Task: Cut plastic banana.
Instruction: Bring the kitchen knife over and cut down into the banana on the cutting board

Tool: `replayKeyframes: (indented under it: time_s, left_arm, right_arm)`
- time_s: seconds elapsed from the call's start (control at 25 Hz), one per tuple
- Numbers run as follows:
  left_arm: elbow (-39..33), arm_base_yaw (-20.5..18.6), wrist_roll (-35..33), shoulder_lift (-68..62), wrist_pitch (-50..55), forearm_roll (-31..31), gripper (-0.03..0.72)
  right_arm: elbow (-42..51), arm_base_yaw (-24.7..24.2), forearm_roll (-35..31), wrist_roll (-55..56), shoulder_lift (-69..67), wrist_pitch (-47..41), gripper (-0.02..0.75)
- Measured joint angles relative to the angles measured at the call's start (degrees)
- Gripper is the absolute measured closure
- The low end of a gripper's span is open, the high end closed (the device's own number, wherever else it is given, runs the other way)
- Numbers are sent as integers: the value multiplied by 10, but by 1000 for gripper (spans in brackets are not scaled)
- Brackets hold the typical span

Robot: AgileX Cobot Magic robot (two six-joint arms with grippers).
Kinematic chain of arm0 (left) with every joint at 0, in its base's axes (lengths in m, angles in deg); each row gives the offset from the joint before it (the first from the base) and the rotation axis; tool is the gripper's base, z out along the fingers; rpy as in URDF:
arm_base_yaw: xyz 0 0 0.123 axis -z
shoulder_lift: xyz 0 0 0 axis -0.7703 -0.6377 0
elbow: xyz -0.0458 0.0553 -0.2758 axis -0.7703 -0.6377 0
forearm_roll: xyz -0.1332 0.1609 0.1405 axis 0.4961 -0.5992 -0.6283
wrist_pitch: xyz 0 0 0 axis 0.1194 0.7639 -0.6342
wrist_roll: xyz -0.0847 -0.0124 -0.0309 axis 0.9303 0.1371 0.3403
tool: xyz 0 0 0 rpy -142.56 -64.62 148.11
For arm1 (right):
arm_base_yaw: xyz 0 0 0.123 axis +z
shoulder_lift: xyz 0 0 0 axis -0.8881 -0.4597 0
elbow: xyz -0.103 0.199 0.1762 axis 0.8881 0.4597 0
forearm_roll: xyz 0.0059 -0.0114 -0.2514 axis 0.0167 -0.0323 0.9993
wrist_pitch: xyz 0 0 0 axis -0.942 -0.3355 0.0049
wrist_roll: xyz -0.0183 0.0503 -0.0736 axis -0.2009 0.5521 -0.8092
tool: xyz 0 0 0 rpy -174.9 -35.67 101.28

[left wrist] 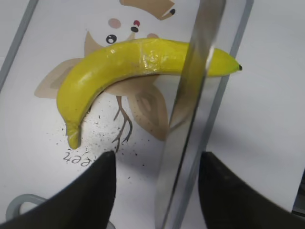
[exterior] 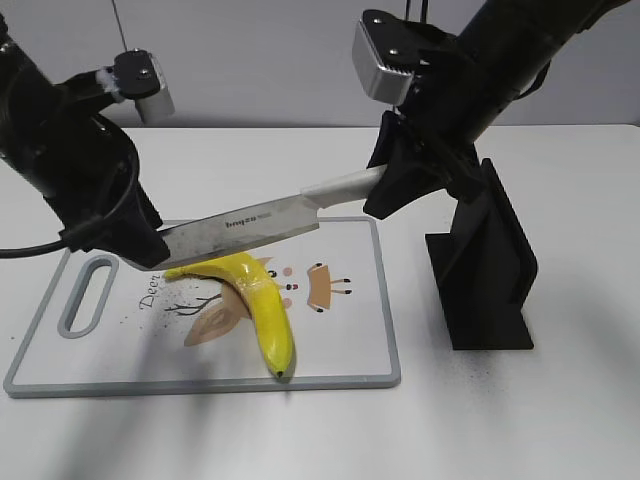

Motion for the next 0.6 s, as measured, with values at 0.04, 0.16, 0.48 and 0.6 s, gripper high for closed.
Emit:
replayKeyframes:
  time_s: [0.04, 0.16, 0.48, 0.6]
  left_arm:
    - [0, 0, 0, -2, -5, 2, 218]
    - [0, 0, -1, -3, -8, 6, 526]
    - [0, 41, -16, -3, -31, -39, 695]
    - [0, 54, -16, -4, -50, -52, 699]
  right_arm:
    - [0, 0, 0, 0, 0, 3, 573]
    - [0, 0, -1, 0, 0, 7, 573]
    - [0, -1, 14, -3, 0, 16, 573]
    - [0, -2, 33, -3, -1, 26, 573]
